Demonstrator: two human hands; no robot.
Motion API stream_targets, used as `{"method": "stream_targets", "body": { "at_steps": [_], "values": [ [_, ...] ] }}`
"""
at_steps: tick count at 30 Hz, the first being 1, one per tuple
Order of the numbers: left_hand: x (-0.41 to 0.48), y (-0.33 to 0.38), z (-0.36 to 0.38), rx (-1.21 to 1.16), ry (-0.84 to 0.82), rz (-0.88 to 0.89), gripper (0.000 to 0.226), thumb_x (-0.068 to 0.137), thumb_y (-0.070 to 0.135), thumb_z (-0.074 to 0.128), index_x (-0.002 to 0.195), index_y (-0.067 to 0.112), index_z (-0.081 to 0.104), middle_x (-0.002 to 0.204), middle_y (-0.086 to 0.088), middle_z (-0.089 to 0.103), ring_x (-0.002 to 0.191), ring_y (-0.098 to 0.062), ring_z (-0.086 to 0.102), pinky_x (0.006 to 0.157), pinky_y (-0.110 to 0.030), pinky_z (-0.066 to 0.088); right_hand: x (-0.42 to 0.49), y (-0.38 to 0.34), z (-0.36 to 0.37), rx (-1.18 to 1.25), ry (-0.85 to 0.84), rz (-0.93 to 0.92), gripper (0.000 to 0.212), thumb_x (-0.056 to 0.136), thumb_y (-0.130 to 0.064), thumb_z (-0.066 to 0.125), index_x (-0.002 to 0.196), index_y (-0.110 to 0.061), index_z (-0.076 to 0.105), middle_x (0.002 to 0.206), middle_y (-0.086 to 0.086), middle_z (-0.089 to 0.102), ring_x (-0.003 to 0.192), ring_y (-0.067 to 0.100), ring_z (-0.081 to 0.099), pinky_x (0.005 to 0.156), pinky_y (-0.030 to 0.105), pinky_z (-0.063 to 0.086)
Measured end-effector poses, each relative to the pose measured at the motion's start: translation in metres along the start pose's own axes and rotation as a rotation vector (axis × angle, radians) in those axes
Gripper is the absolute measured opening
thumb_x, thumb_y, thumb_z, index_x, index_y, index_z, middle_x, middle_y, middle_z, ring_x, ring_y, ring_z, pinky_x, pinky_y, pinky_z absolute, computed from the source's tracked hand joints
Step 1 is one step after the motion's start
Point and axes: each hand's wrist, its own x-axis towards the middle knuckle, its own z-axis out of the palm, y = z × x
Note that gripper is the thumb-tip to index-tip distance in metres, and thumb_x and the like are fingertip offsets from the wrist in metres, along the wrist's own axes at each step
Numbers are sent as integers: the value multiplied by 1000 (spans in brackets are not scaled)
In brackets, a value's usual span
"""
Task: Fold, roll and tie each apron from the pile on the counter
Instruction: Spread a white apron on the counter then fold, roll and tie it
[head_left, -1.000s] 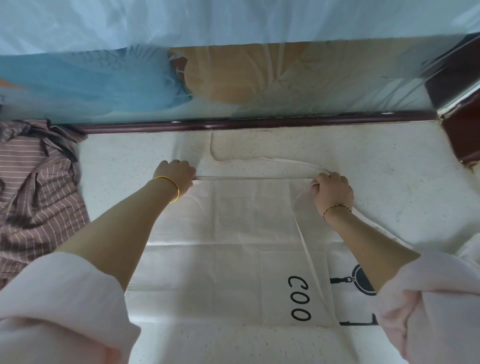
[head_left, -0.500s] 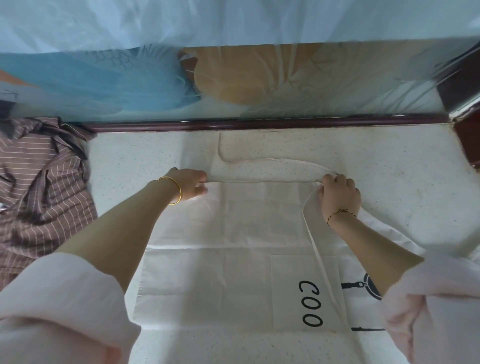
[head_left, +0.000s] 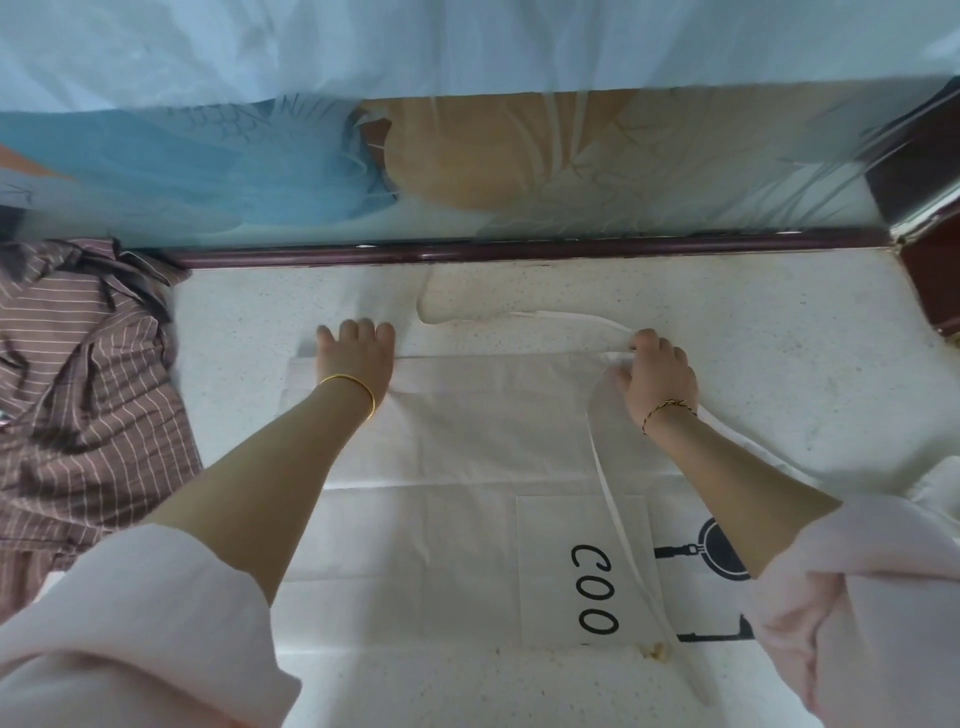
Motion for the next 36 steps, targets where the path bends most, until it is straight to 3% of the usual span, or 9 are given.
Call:
{"method": "stream_targets", "body": {
  "at_steps": [4,9,14,18,22,25,28,33,36],
  "values": [
    [-4,54,-16,-148,196,257,32,89,4,40,122,6,40,119,-13,44,105,-29,48,83,-37,42,-30,1,0,-67,292,-181,35,69,-1,71,100,-5,56,93,16,56,80,33,54,67,38,43],
    [-14,141,-40,-455,-7,474,35,92,9,44,127,5,40,128,-16,34,111,-36,47,87,-46,46,-80,-12,0,26,-311,-10,38,90,-55,42,87,-17,43,81,1,55,75,24,56,61,27,40],
    [-12,152,-52,-501,-93,424,46,92,9,47,136,15,34,135,-12,26,113,-34,46,96,-46,42,-87,-1,-10,100,-565,86,27,91,-21,41,65,-17,40,67,0,49,62,21,49,48,21,30],
    [-19,155,-46,-399,-115,441,56,92,17,51,142,17,25,141,-12,18,115,-35,46,97,-44,42,-42,12,-57,1482,-711,664,25,93,-11,40,69,-12,45,59,8,61,37,13,48,34,17,36],
    [-26,158,-41,-364,-113,427,58,93,21,53,142,15,22,143,-13,15,116,-35,46,94,-42,42,11,38,-118,2528,21,549,36,100,-25,45,129,-5,44,122,20,53,106,32,59,89,43,53],
    [-28,163,-44,-346,-111,382,58,93,18,52,142,15,21,144,-13,14,116,-34,47,92,-41,45,9,61,-126,2187,70,481,49,99,-26,46,144,-14,31,143,11,35,125,28,47,101,44,45],
    [-29,182,-57,-364,-24,403,46,93,9,47,136,11,30,139,-13,23,113,-31,47,85,-39,46,-25,81,-96,1736,39,550,38,98,-11,43,136,-8,40,112,5,53,102,24,58,88,38,52],
    [-39,242,-82,-424,28,560,38,92,6,43,130,7,40,132,-14,32,114,-32,44,89,-42,45,-98,121,-48,1262,171,618,18,92,1,45,95,-14,54,98,8,58,64,15,58,55,20,51],
    [-54,289,-97,-464,3,681,37,89,3,44,126,5,43,130,-15,32,110,-33,47,91,-45,44,-132,160,-40,1025,253,644,27,87,0,46,79,-24,54,88,3,61,76,24,61,69,33,55]
  ]
}}
